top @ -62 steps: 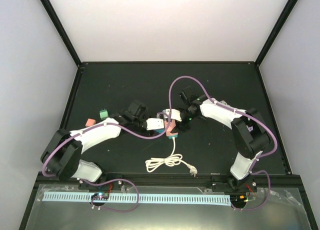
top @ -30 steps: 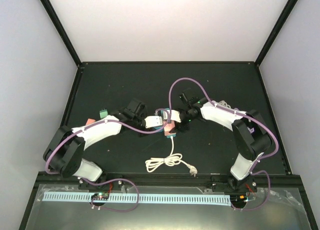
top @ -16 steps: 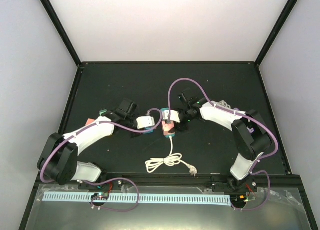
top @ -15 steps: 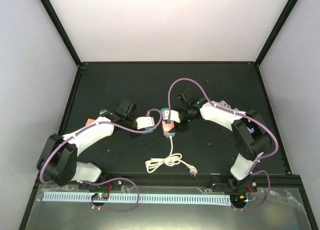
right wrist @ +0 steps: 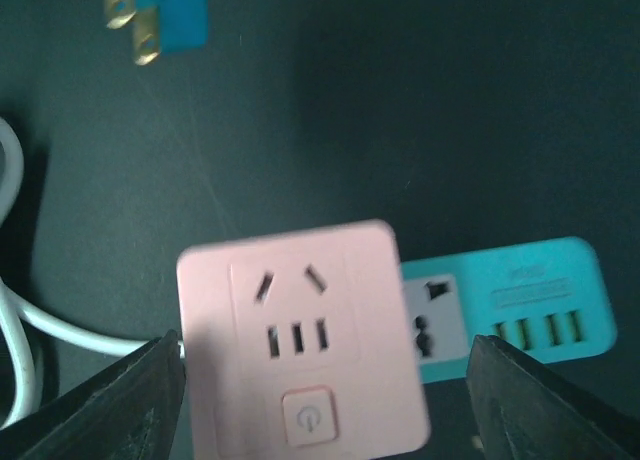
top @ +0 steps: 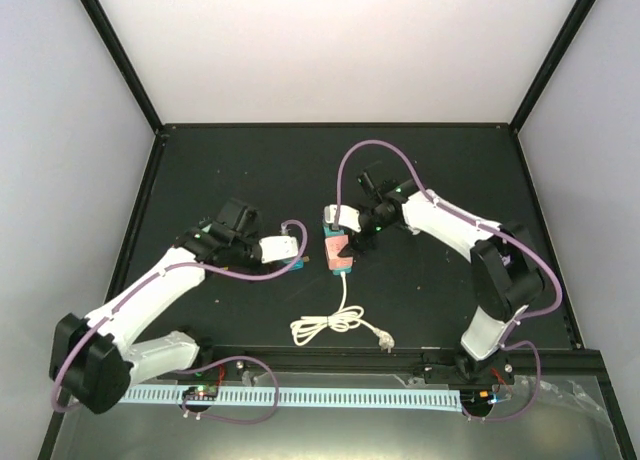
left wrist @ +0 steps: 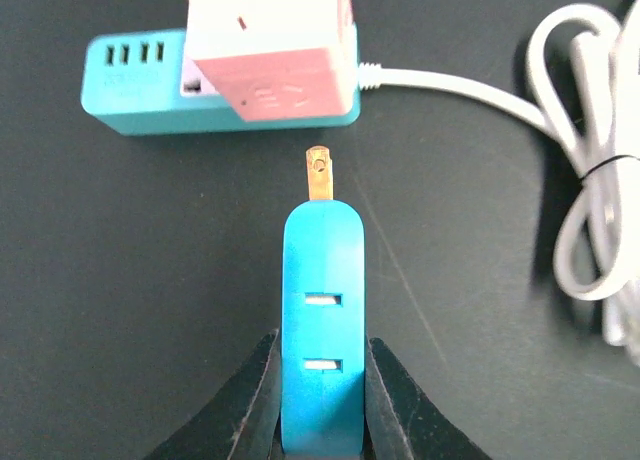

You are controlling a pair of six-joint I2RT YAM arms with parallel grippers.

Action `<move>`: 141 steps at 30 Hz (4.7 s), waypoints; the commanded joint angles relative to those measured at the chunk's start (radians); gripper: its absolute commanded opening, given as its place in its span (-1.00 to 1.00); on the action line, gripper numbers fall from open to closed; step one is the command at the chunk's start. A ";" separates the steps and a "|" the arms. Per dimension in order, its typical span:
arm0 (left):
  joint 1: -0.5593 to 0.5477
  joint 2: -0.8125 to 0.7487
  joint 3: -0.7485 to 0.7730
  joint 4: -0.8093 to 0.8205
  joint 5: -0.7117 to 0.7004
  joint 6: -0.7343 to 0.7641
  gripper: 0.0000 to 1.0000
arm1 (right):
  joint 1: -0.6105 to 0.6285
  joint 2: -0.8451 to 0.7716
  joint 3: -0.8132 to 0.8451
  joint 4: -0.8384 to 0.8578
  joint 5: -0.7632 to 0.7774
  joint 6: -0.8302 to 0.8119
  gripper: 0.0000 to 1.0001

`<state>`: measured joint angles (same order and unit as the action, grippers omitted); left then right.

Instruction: Pull the plug off the socket

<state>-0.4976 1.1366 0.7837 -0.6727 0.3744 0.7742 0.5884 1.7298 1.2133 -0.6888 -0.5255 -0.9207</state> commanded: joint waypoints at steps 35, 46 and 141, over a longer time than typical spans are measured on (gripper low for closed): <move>0.023 -0.172 0.410 -0.291 0.559 -0.151 -0.90 | 0.180 -0.465 0.120 -0.016 -0.284 0.409 0.92; 0.027 -0.147 0.428 -0.289 0.603 -0.163 -0.90 | 0.188 -0.448 0.106 0.013 -0.237 0.419 0.82; 0.266 0.267 0.239 0.120 -0.629 -0.030 -0.84 | 0.053 -0.557 -0.044 0.158 -0.076 0.585 1.00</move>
<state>-0.2249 1.3369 0.9485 -0.6949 -0.1020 0.7803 0.6827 1.1896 1.1774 -0.5941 -0.5930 -0.3962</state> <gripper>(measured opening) 0.179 0.999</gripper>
